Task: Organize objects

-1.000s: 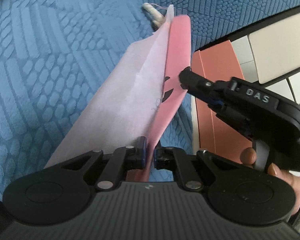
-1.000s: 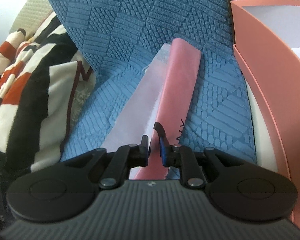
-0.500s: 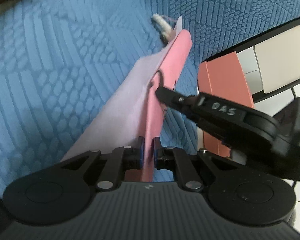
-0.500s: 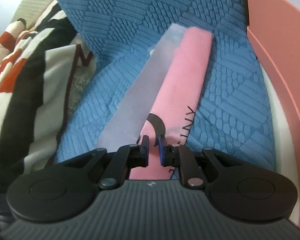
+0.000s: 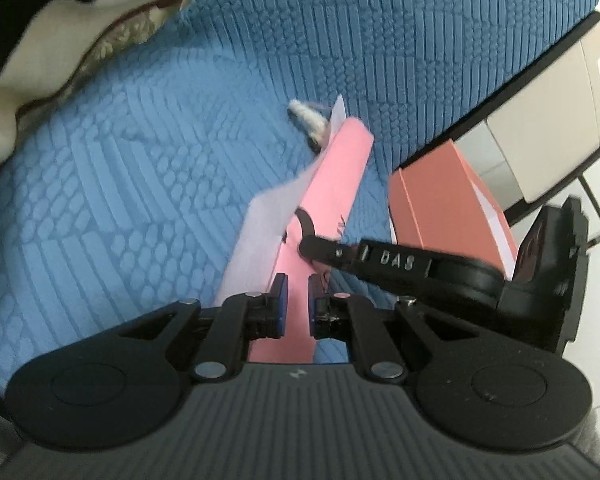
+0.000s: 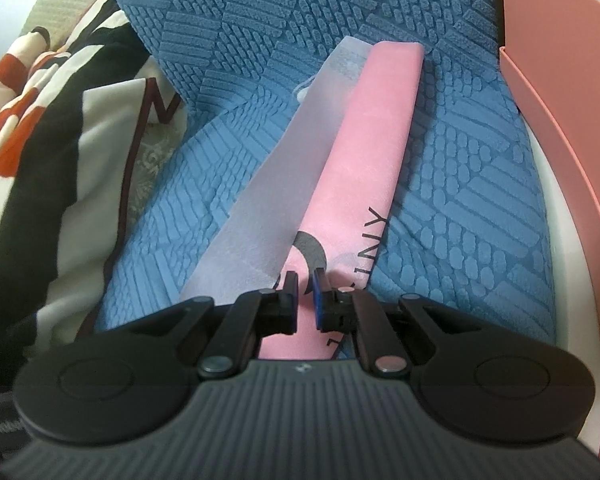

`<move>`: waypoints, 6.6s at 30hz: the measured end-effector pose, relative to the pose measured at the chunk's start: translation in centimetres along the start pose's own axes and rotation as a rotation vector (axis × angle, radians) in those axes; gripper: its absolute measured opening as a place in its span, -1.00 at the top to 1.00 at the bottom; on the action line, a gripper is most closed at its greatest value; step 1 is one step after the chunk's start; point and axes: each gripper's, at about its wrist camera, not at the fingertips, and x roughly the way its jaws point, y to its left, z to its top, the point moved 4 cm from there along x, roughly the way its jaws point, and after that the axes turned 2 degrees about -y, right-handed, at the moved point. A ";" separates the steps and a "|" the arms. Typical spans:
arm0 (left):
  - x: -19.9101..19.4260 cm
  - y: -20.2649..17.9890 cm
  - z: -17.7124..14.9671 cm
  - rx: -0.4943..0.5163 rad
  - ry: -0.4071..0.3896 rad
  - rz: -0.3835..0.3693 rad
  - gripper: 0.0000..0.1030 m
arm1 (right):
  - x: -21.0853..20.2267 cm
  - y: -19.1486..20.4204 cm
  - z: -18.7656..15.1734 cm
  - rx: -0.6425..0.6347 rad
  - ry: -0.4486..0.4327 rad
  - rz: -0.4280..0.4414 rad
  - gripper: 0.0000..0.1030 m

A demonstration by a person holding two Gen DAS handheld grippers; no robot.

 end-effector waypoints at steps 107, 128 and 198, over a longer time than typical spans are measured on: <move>1.8 1.2 -1.0 -0.152 0.090 0.007 0.80 | 0.1 1.1 -0.5 -0.020 0.046 0.111 0.48; 0.4 -2.3 -1.2 0.087 0.028 0.052 0.79 | 0.0 0.0 -0.5 0.060 0.049 0.146 0.56; -0.1 0.0 -0.6 -0.030 0.015 0.089 0.79 | -7.9 2.6 -2.6 -0.247 -0.184 0.185 0.73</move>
